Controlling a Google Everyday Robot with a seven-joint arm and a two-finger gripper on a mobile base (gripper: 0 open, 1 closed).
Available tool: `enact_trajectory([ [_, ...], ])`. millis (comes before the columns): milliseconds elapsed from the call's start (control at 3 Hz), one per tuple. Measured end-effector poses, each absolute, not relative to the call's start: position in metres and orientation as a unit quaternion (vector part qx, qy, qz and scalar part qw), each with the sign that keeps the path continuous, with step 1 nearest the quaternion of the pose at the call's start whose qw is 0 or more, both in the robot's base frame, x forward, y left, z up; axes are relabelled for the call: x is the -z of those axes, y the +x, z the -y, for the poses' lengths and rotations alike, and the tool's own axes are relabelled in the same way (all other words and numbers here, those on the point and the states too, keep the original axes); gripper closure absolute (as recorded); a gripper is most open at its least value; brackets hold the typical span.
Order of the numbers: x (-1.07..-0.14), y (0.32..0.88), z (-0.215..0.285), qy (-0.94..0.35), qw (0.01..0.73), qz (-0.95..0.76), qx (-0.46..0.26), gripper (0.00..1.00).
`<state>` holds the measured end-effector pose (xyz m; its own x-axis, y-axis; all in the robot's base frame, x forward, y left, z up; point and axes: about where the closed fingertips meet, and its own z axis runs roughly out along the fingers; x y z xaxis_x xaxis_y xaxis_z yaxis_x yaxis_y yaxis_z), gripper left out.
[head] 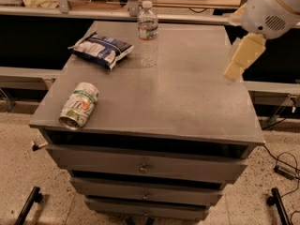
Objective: Knock water bottle over
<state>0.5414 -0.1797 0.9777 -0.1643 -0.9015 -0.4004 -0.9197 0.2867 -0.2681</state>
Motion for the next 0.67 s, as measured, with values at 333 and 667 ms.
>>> enact_trajectory([
  [333, -0.986, 0.582, 0.159, -0.595, 0.281, -0.752, -0.035, 0.00],
  [667, -1.004, 0.650, 0.095, -0.575, 0.370, -0.721, -0.112, 0.00],
])
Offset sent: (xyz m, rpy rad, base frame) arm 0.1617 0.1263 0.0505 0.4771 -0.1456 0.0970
